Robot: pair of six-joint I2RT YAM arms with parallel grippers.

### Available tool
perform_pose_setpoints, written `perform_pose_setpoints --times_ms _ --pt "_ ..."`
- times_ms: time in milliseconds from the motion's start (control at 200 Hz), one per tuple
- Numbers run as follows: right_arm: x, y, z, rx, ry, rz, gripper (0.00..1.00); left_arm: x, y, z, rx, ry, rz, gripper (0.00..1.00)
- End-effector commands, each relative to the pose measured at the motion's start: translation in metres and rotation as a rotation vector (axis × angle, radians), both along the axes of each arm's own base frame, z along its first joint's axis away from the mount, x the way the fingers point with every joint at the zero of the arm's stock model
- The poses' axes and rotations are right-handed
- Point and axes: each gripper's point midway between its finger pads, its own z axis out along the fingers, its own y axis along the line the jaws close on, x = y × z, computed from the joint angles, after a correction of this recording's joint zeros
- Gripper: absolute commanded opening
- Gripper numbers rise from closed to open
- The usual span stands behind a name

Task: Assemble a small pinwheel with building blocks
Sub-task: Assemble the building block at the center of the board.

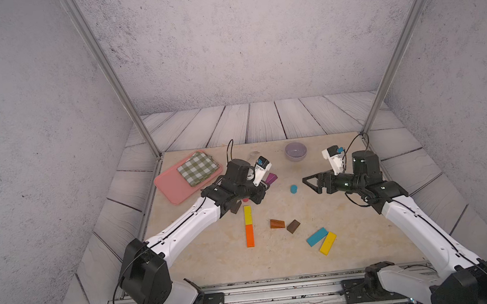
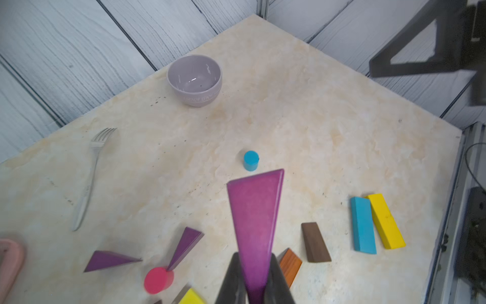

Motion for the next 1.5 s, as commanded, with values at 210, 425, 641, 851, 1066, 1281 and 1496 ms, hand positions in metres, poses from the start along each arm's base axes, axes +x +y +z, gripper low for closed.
perform_pose_setpoints --times_ms 210,425,641,851,1066,1281,1496 --pt "-0.046 0.031 0.000 -0.255 -0.426 0.463 0.99 -0.030 -0.003 -0.017 0.115 0.050 -0.268 0.00" --pt "-0.074 0.039 0.016 -0.191 -0.638 0.529 0.99 -0.042 -0.007 -0.018 0.076 0.065 -0.324 0.00" --pt "-0.090 0.036 -0.004 -0.317 -0.560 0.609 0.95 -0.048 -0.012 -0.015 0.036 0.084 -0.364 0.00" --pt "-0.084 0.041 -0.016 -0.321 -0.520 0.582 0.93 -0.059 -0.019 -0.017 -0.027 0.137 -0.394 0.00" --pt "-0.082 0.041 -0.024 -0.302 -0.484 0.543 0.86 -0.065 -0.022 -0.018 -0.049 0.156 -0.413 0.00" --pt "-0.074 0.047 -0.028 -0.254 -0.495 0.513 0.82 -0.077 -0.026 -0.024 -0.027 0.181 -0.446 0.00" --pt "-0.065 0.057 -0.033 -0.203 -0.493 0.525 0.81 -0.083 -0.029 -0.021 -0.029 0.185 -0.470 0.00"
